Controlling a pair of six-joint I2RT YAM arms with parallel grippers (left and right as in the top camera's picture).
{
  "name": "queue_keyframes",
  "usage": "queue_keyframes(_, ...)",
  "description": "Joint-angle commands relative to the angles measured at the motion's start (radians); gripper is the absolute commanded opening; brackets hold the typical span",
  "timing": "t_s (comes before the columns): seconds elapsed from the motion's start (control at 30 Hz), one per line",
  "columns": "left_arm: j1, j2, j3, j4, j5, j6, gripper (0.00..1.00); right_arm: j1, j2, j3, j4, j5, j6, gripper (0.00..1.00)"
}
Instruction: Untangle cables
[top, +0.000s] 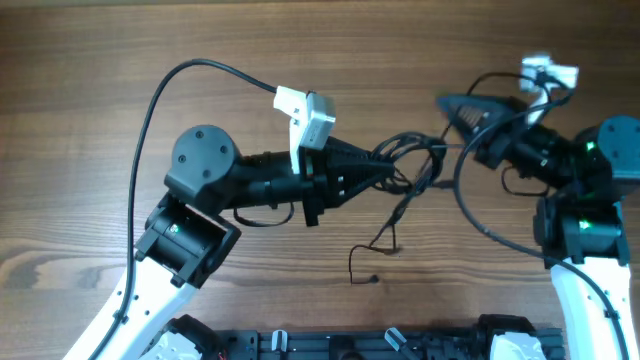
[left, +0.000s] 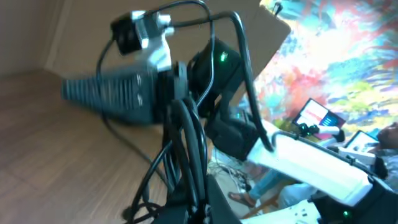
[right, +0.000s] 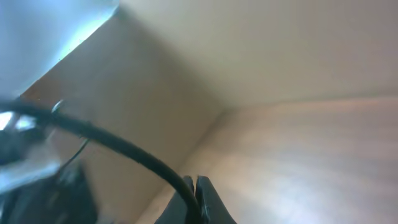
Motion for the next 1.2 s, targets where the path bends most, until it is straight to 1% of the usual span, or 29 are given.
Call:
queue_keyframes(0.0, -0.003, -0.003, 0.009, -0.077, 0.044, -0.009, 0.04, -0.104, 0.011, 0.001, -0.007, 0.302, -0.032, 0.04)
queue_keyframes(0.07, -0.003, -0.003, 0.009, -0.111, 0.044, -0.009, 0.04, -0.196, 0.019, 0.001, -0.052, 0.354, -0.032, 0.04)
queue_keyframes(0.13, -0.003, -0.003, 0.009, -0.115, 0.043, -0.002, 0.04, -0.269, 0.031, 0.001, -0.117, 0.346, -0.032, 0.04)
queue_keyframes(0.17, -0.003, -0.003, 0.009, -0.114, 0.035, -0.001, 0.04, -0.295, 0.035, 0.001, -0.161, 0.318, -0.063, 0.04)
queue_keyframes(0.2, -0.003, -0.003, 0.009, -0.113, 0.03, 0.002, 0.04, -0.302, 0.035, 0.001, -0.188, 0.291, -0.106, 0.11)
queue_keyframes(0.23, -0.003, -0.003, 0.009, -0.114, 0.009, 0.002, 0.04, -0.303, 0.035, 0.001, -0.236, 0.261, -0.161, 0.72)
queue_keyframes(0.27, -0.003, -0.003, 0.009, -0.114, -0.002, 0.002, 0.04, -0.303, 0.035, 0.001, -0.272, 0.245, -0.188, 0.97)
queue_keyframes(0.3, -0.003, -0.003, 0.009, -0.114, -0.019, 0.002, 0.04, -0.303, 0.035, 0.001, -0.322, 0.232, -0.224, 1.0)
queue_keyframes(0.37, -0.003, -0.003, 0.009, -0.114, -0.056, 0.001, 0.04, -0.303, 0.035, 0.001, -0.433, 0.223, -0.293, 1.0)
queue_keyframes(0.43, -0.003, -0.003, 0.009, -0.115, -0.122, -0.013, 0.04, -0.303, 0.035, 0.001, -0.58, 0.226, -0.367, 1.0)
queue_keyframes(0.5, -0.003, -0.003, 0.009, -0.121, -0.24, -0.089, 0.04, -0.303, 0.035, 0.001, -0.696, 0.248, -0.402, 1.0)
queue_keyframes(0.63, -0.003, -0.003, 0.009, -0.176, -0.537, -0.303, 0.04, -0.303, 0.035, 0.001, -0.908, 0.24, -0.481, 1.0)
queue_keyframes(0.7, -0.004, -0.003, 0.009, -0.178, -0.555, -0.324, 0.04, -0.303, 0.032, 0.001, -0.938, 0.167, -0.589, 1.0)
queue_keyframes(0.73, -0.004, -0.003, 0.009, -0.18, -0.555, -0.323, 0.04, -0.303, 0.027, 0.001, -0.936, 0.063, -0.683, 1.0)
queue_keyframes(0.77, -0.004, -0.003, 0.009, -0.183, -0.544, -0.302, 0.04, -0.303, 0.014, 0.001, -0.927, -0.119, -0.811, 1.0)
queue_keyframes(0.8, -0.004, -0.003, 0.009, -0.182, -0.511, -0.248, 0.04, -0.303, 0.007, 0.001, -0.92, -0.186, -0.844, 1.0)
queue_keyframes(0.87, -0.004, -0.003, 0.009, -0.187, -0.386, -0.059, 0.04, -0.303, -0.021, 0.001, -0.852, -0.354, -0.85, 1.0)
queue_keyframes(0.9, -0.004, -0.003, 0.009, -0.189, -0.329, 0.014, 0.04, -0.303, -0.034, 0.001, -0.811, -0.422, -0.829, 1.0)
queue_keyframes(0.93, -0.005, -0.003, 0.009, -0.192, -0.251, 0.128, 0.04, -0.303, -0.05, 0.001, -0.754, -0.482, -0.78, 1.0)
queue_keyframes(0.97, -0.005, -0.002, 0.009, -0.194, -0.21, 0.183, 0.04, -0.303, -0.06, 0.001, -0.712, -0.499, -0.733, 1.0)
queue_keyframes(1.03, -0.005, -0.001, 0.009, -0.194, -0.075, 0.356, 0.04, -0.301, -0.099, 0.001, -0.524, -0.499, -0.527, 1.0)
queue_keyframes(1.07, -0.006, -0.001, 0.009, -0.194, -0.05, 0.4, 0.04, -0.3, -0.113, 0.001, -0.452, -0.499, -0.458, 1.0)
queue_keyframes(1.17, -0.01, 0.0, 0.009, -0.192, -0.03, 0.457, 0.04, -0.264, -0.145, 0.001, -0.197, -0.499, -0.236, 1.0)
